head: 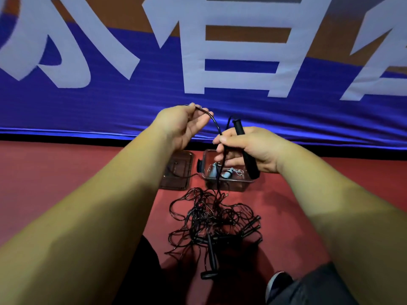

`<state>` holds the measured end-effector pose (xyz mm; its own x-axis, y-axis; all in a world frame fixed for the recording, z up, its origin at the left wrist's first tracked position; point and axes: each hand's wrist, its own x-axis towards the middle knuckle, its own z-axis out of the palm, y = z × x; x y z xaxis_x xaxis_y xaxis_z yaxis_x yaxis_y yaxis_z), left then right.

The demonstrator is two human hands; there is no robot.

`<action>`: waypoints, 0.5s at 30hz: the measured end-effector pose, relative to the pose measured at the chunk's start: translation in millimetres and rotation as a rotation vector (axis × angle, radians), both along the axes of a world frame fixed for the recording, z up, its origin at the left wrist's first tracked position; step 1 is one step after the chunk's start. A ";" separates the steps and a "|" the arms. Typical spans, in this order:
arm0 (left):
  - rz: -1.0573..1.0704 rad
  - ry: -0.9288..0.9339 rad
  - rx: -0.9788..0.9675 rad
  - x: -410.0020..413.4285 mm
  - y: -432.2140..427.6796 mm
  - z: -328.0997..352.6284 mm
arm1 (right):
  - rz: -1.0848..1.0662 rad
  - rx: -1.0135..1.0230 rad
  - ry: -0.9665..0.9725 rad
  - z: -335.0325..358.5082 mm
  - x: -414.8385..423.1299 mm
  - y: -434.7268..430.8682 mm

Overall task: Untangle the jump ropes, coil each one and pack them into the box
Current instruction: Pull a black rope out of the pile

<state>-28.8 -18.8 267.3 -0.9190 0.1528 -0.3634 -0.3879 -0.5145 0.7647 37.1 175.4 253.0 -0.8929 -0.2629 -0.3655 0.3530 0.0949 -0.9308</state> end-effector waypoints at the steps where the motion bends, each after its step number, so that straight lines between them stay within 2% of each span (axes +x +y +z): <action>1: -0.035 0.002 -0.104 0.8 0.8 -0.9 | -0.047 -0.032 0.012 1.2 -0.2 -0.9; 4: -0.281 0.045 -0.512 16.4 8.7 -2.9 | -0.213 -0.172 0.034 6.6 -4.1 -2.8; 7: -0.705 0.102 -0.717 35.9 16.2 -7.3 | -0.348 -0.341 0.025 12.3 -9.2 -2.4; 9: -0.914 0.141 -0.799 42.2 18.6 -13.6 | -0.418 -0.415 0.016 15.2 -11.6 -1.8; 12: -0.950 0.179 -0.842 43.6 19.2 -23.8 | -0.516 -0.483 0.013 15.0 -15.1 -0.6; 15: -0.862 0.139 -0.717 38.4 18.4 -25.5 | -0.583 -0.460 0.026 11.9 -19.9 3.6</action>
